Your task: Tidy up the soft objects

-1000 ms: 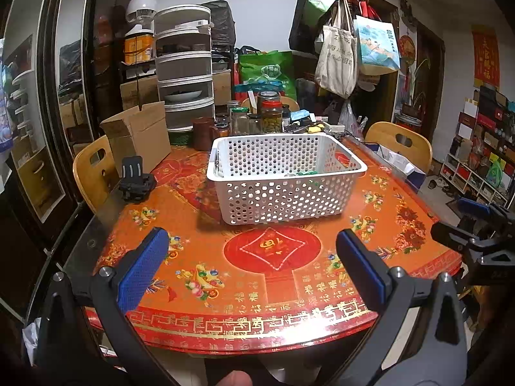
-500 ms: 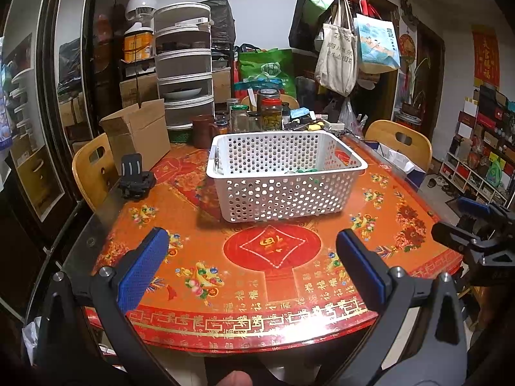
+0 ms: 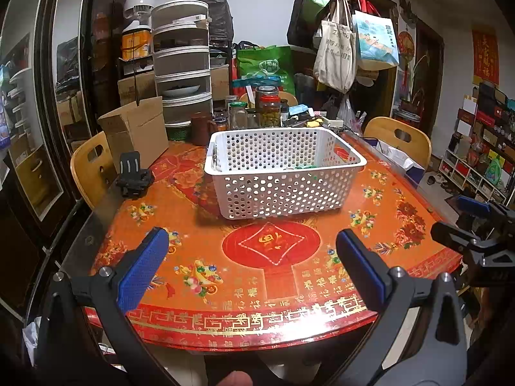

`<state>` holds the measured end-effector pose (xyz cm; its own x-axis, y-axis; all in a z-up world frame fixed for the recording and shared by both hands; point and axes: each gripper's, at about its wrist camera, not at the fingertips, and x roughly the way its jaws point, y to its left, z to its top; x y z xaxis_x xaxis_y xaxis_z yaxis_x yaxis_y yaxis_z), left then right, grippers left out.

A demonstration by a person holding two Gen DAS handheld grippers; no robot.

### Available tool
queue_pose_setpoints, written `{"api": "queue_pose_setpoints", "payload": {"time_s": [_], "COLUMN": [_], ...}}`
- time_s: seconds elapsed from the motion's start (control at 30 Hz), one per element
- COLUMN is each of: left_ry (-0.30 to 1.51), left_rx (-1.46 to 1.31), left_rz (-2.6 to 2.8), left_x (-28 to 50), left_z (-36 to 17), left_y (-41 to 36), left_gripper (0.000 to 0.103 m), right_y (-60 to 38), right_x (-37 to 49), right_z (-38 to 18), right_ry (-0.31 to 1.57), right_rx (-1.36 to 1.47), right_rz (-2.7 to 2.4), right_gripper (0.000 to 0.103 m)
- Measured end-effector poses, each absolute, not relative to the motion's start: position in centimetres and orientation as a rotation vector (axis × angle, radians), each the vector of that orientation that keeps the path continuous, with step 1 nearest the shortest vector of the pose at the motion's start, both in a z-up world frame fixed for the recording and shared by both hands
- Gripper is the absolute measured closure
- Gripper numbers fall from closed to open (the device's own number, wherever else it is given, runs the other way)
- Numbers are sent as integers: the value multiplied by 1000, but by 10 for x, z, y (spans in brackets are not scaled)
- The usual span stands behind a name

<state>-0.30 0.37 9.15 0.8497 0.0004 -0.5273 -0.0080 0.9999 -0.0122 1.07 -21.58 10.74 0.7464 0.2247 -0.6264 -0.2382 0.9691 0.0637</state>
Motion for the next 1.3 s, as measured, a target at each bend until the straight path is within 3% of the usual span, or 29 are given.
{"api": "queue_pose_setpoints", "payload": {"time_s": [1.3], "left_ry": [571], "left_rx": [-16], "left_rz": [-13], "left_x": [-1], "left_z": [82], "left_y": [4], "left_gripper": [0], "right_y": [-216], "right_x": [10], "right_z": [104], "right_ry": [692], "right_rx": [-27], "right_rz": [256], "right_gripper": [0]}}
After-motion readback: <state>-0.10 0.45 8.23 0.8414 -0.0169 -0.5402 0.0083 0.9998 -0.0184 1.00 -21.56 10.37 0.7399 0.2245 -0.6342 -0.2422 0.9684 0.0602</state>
